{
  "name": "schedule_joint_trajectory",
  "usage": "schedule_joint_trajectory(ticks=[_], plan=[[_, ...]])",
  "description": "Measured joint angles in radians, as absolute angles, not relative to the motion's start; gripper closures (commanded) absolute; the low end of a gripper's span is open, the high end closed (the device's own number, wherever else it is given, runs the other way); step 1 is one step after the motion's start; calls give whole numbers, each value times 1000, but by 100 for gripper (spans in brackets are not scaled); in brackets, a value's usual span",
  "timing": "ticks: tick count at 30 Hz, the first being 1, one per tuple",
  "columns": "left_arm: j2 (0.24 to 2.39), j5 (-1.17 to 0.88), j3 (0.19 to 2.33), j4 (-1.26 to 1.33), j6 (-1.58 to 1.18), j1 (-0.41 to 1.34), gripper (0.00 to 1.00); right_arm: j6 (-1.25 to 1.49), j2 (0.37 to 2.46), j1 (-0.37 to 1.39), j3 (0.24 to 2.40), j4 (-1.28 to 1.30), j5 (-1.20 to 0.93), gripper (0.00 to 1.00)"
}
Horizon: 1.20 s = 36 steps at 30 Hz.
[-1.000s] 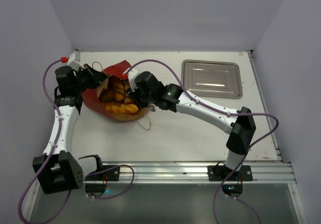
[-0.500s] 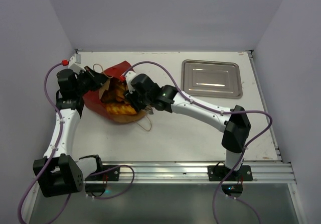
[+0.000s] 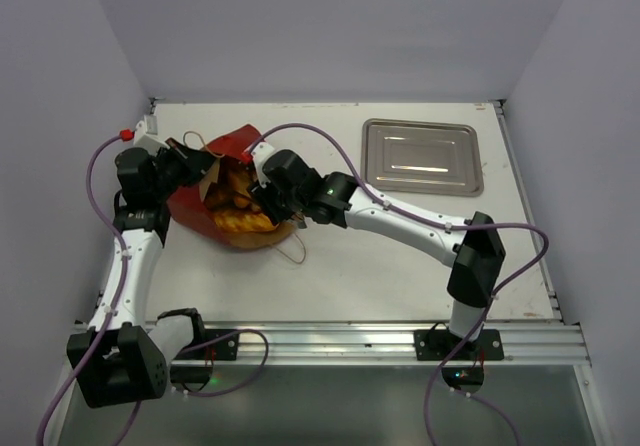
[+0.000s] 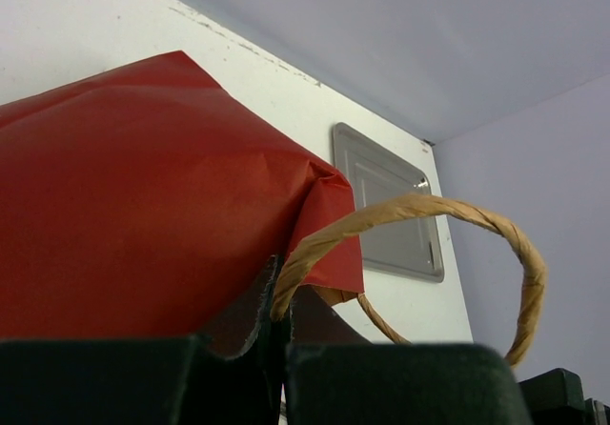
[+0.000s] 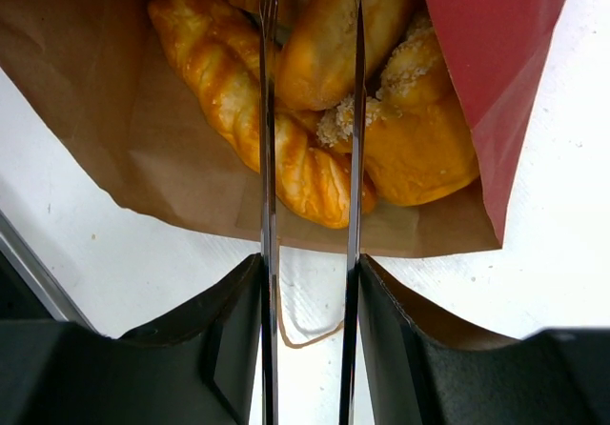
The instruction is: Take the fake bread out of the paper bag
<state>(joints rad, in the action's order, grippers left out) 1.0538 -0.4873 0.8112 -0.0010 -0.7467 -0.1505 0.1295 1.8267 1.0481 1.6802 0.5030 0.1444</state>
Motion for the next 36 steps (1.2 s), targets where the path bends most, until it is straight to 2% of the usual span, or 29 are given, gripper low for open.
schedule_joint_trajectory(ticks=[13, 36], plan=[[1015, -433, 761, 41, -825, -125, 100, 111, 1751, 1077, 1647, 503, 167, 54], [1003, -408, 738, 67, -854, -97, 100, 113, 1786, 1082, 1628, 508, 247, 53]])
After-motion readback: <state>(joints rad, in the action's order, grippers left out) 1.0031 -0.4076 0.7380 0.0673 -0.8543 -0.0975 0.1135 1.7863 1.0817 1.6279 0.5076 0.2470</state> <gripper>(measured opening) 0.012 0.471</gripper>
